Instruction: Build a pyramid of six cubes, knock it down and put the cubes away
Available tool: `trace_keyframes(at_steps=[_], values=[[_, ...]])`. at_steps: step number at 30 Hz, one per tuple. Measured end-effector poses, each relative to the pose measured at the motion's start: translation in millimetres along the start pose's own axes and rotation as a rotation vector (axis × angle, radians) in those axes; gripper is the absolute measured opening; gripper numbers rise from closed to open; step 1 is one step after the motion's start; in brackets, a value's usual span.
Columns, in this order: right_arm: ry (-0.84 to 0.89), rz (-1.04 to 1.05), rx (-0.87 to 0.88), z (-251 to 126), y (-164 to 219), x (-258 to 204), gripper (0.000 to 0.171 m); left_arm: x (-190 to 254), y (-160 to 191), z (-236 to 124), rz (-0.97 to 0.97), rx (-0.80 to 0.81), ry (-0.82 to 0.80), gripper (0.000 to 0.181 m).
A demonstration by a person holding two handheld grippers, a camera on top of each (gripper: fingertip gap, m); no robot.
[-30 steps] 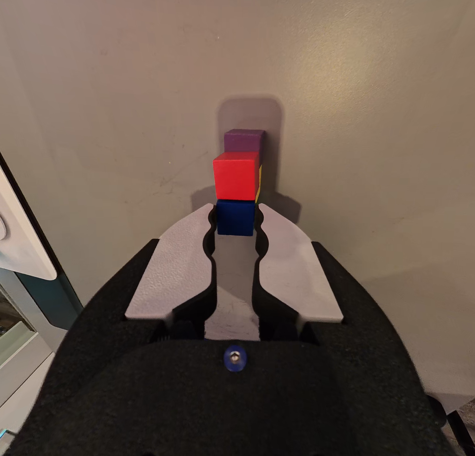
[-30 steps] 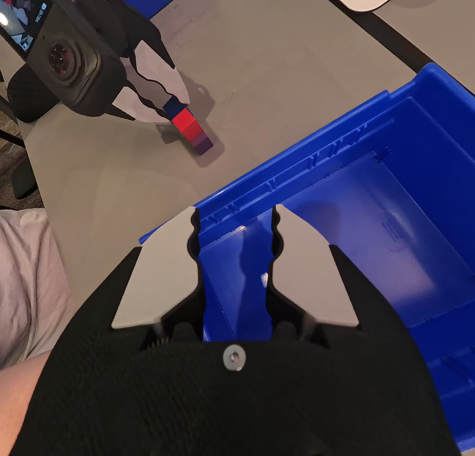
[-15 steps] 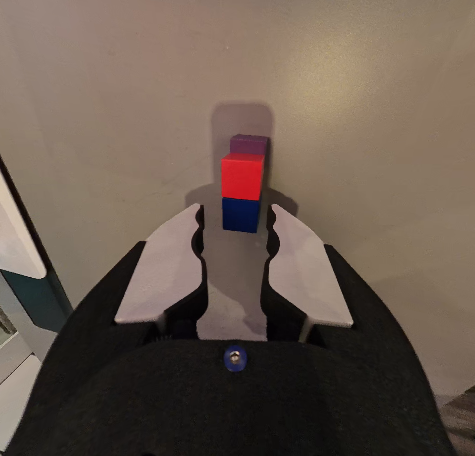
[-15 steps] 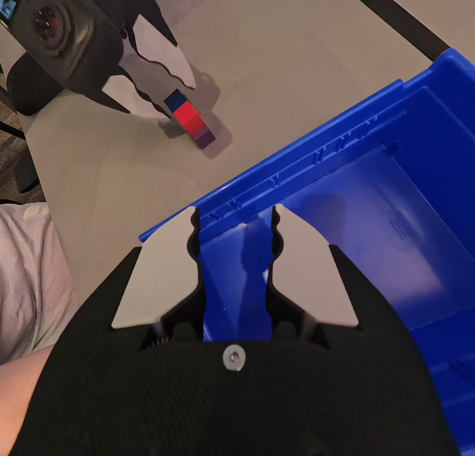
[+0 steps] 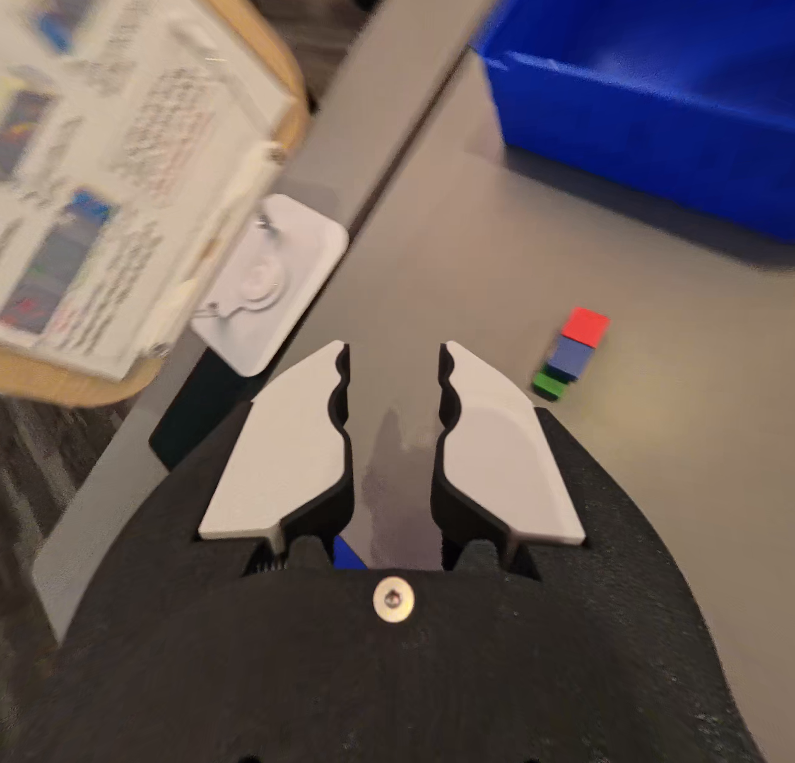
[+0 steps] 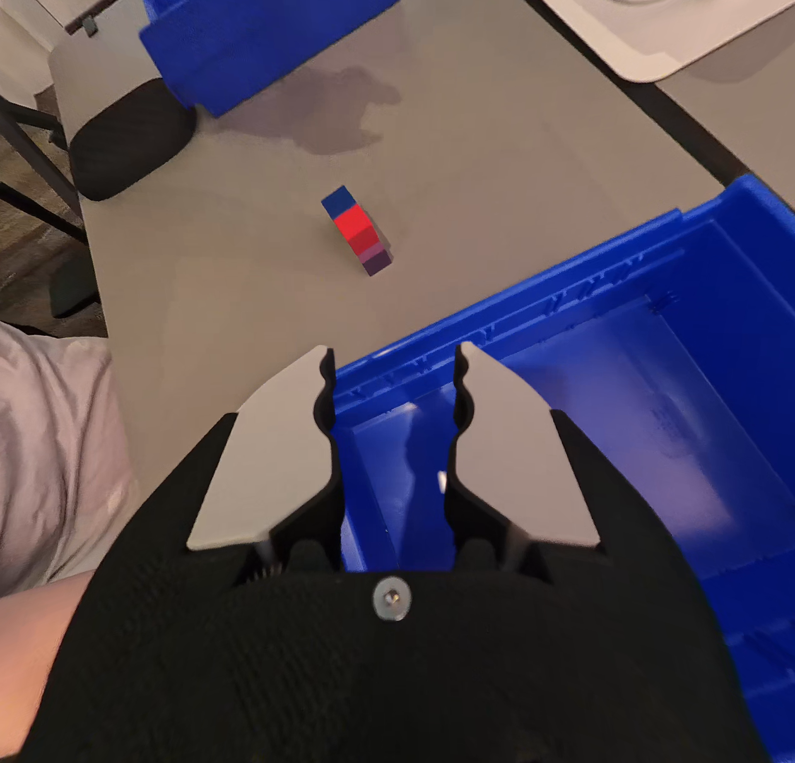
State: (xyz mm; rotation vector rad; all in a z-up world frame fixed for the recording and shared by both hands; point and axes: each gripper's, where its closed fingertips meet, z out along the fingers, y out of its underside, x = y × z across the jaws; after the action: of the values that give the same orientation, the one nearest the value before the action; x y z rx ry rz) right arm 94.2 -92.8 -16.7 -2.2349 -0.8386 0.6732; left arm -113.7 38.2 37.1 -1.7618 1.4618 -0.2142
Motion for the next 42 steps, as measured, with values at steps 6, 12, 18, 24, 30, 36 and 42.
trace_keyframes(at_steps=[6,12,18,24,30,36,42], values=[[-0.005,-0.082,0.061,-11.7,-15.4,-19.7,0.054,-99.5,44.4,-52.1,-0.36,0.183,-0.08,0.042],[-0.016,-0.12,0.095,-13.2,-23.4,-26.9,0.053,-165.5,116.2,-80.4,-0.542,0.216,-0.164,0.039],[-0.013,-0.095,0.06,-3.7,-19.4,-19.7,0.053,-163.5,180.7,-54.4,-0.709,0.09,-0.009,0.041],[-0.014,-0.072,0.026,4.9,-15.0,-14.6,0.053,-136.3,235.8,-10.2,-0.621,-0.2,0.002,0.041],[0.005,-0.053,-0.012,9.9,-9.8,-9.3,0.053,-104.1,258.2,30.3,-0.679,-0.355,-0.047,0.064],[0.01,-0.045,-0.035,12.2,-5.7,-7.4,0.053,-98.6,274.4,49.1,-0.634,-0.476,-0.097,0.058],[0.004,-0.048,-0.027,10.1,-5.8,-8.4,0.053,-98.8,277.4,55.7,-0.676,-0.478,-0.075,0.043]])
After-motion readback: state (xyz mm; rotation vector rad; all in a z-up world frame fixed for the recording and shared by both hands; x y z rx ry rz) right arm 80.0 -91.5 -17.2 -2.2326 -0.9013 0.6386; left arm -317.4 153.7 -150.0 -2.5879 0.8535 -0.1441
